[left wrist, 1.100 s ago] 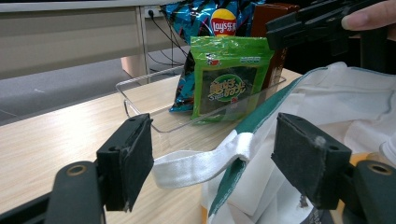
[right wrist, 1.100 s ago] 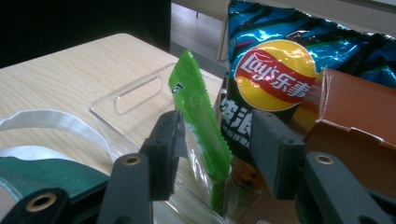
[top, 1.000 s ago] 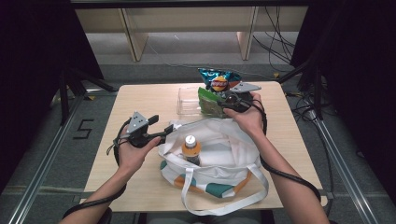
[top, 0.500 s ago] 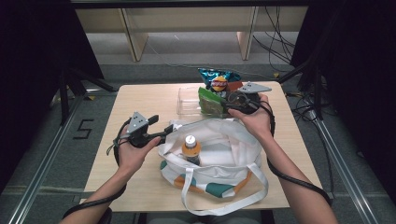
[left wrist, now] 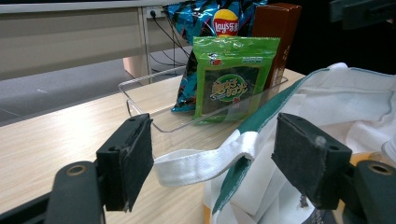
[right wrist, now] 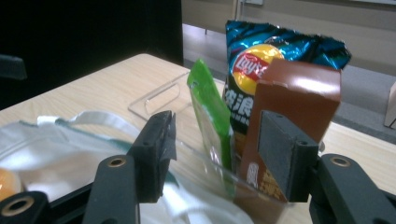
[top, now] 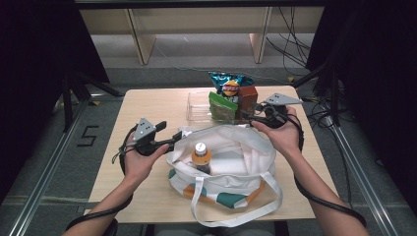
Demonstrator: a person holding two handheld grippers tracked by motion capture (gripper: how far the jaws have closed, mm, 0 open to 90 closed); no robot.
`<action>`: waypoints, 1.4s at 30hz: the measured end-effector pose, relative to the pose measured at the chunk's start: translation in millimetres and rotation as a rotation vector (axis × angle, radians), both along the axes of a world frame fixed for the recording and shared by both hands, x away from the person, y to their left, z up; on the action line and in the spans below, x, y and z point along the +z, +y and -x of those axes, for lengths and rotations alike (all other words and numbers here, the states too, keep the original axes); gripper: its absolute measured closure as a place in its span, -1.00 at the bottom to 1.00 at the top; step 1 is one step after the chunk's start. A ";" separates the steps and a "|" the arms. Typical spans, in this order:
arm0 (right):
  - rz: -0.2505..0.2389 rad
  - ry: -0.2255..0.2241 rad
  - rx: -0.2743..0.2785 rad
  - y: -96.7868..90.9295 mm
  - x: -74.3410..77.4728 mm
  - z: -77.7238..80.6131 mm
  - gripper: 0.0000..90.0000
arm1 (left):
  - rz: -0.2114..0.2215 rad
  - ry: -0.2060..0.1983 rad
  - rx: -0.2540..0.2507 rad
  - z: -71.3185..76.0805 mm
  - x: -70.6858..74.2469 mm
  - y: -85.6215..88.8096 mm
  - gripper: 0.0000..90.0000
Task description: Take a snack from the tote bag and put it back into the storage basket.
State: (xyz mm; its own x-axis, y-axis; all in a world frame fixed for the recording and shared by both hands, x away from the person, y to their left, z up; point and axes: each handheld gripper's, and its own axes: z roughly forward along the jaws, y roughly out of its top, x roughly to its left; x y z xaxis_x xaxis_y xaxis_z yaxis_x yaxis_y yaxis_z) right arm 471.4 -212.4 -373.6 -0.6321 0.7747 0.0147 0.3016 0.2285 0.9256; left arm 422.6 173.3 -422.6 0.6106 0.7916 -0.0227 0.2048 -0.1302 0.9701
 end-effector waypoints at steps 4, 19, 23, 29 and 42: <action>-0.013 -0.006 -0.006 -7.8 -5.1 9.6 0.02 | 0.010 0.002 -0.001 0.1 -0.4 -0.3 -0.39; -0.045 -0.026 -0.025 -32.9 -16.0 54.2 0.01 | 0.006 0.004 0.004 -1.2 -2.4 2.4 -0.39; -0.055 -0.020 -0.039 -35.6 -21.6 64.1 0.01 | 0.000 -0.006 0.001 -2.1 -2.3 4.1 -0.39; -0.051 -0.022 -0.038 -39.9 -29.2 70.5 0.00 | 0.005 -0.001 0.005 -1.4 -2.1 2.9 -0.39; -0.084 -0.006 -0.074 -45.8 -29.3 77.8 -0.03 | 0.025 -0.002 0.002 -0.7 -0.4 4.0 -0.39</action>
